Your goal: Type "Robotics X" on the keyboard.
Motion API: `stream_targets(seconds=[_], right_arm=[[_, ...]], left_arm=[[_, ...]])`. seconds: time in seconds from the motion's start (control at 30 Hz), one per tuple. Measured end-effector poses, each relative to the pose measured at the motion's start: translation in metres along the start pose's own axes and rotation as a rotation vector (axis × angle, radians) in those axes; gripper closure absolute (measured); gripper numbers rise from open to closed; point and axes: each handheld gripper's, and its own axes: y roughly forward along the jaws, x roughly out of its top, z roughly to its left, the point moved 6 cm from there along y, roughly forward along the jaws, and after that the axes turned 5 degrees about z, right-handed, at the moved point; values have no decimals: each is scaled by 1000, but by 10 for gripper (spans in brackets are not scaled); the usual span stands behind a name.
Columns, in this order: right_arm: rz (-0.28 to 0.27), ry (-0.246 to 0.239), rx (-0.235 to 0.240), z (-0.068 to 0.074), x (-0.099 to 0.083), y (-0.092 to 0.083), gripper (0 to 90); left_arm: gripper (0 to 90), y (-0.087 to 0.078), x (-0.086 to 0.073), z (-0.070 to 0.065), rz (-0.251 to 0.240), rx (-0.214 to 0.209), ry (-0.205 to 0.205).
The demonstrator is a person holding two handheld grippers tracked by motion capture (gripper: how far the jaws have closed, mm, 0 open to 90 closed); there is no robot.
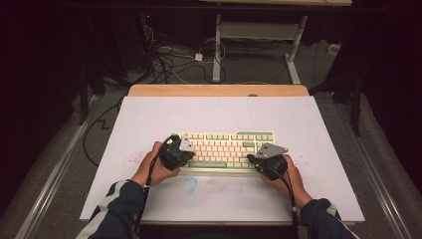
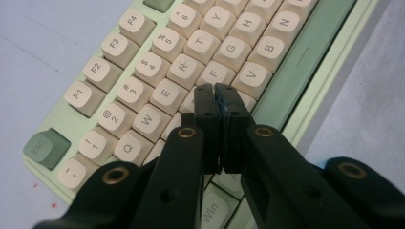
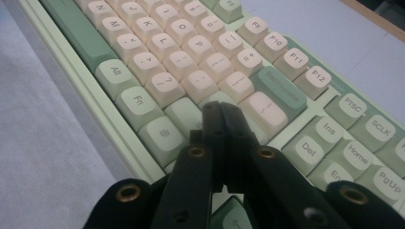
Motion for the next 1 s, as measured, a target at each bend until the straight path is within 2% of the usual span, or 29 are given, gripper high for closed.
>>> stream_targets(seconds=[0.63,0.73,1.0], right_arm=[[0,1,1,0,0,0,900],[0,1,1,0,0,0,900],[-1,-2,-1,0,0,0,900]], left_arm=[[848,1,-1,1,-2,10,2],[853,4,-5,2,8,17,7],[848,1,-2,-1,-22,29,26]])
